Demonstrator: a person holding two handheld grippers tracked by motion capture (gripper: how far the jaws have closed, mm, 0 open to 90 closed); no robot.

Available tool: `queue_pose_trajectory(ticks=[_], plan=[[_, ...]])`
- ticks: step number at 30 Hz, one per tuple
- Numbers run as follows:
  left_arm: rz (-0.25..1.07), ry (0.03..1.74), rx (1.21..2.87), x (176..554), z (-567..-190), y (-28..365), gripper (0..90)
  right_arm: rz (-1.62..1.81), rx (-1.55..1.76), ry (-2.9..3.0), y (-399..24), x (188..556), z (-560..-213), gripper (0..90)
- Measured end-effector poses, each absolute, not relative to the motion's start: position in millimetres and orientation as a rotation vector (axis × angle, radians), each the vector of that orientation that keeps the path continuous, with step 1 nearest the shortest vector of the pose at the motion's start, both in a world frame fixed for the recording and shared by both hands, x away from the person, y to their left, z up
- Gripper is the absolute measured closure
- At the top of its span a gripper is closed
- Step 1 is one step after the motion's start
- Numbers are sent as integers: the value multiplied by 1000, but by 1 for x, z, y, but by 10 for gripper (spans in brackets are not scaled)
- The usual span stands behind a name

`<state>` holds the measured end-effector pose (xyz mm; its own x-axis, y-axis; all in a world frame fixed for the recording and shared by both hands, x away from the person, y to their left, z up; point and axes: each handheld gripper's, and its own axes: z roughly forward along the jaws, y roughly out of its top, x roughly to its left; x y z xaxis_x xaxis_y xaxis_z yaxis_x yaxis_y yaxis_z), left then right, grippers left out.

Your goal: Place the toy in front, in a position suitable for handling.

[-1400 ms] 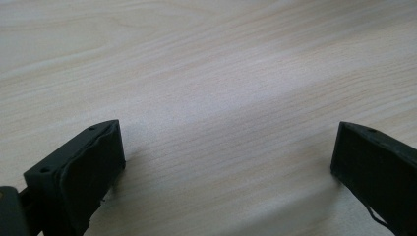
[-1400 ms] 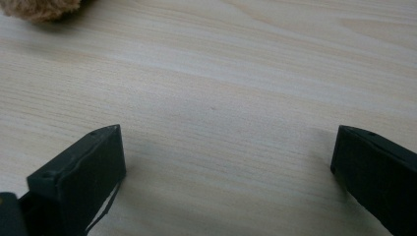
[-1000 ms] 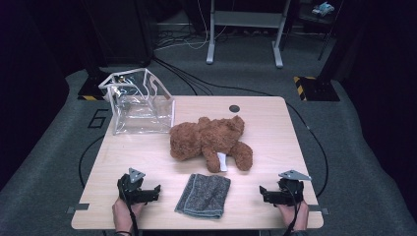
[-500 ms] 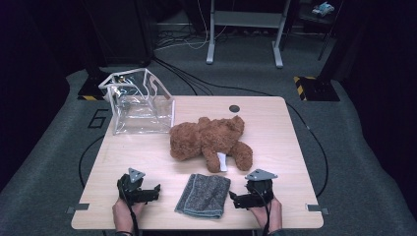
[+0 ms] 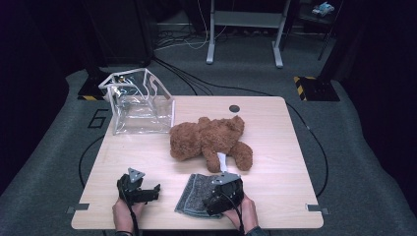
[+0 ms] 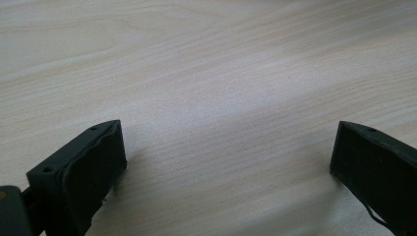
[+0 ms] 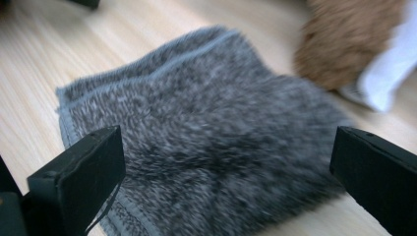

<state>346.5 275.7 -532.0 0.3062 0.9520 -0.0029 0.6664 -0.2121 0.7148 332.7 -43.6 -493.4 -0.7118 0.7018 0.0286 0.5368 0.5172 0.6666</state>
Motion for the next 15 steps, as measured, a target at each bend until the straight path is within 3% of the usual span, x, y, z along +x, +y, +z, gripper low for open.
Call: queue_pose_trajectory(ticks=[10,15], plan=[[596,1438,1958,346,-532,275,0,898,995,2565,-37,337,-517,115],[596,1438,1958,346,-532,275,0,909,999,2570,-42,338,-514,239]])
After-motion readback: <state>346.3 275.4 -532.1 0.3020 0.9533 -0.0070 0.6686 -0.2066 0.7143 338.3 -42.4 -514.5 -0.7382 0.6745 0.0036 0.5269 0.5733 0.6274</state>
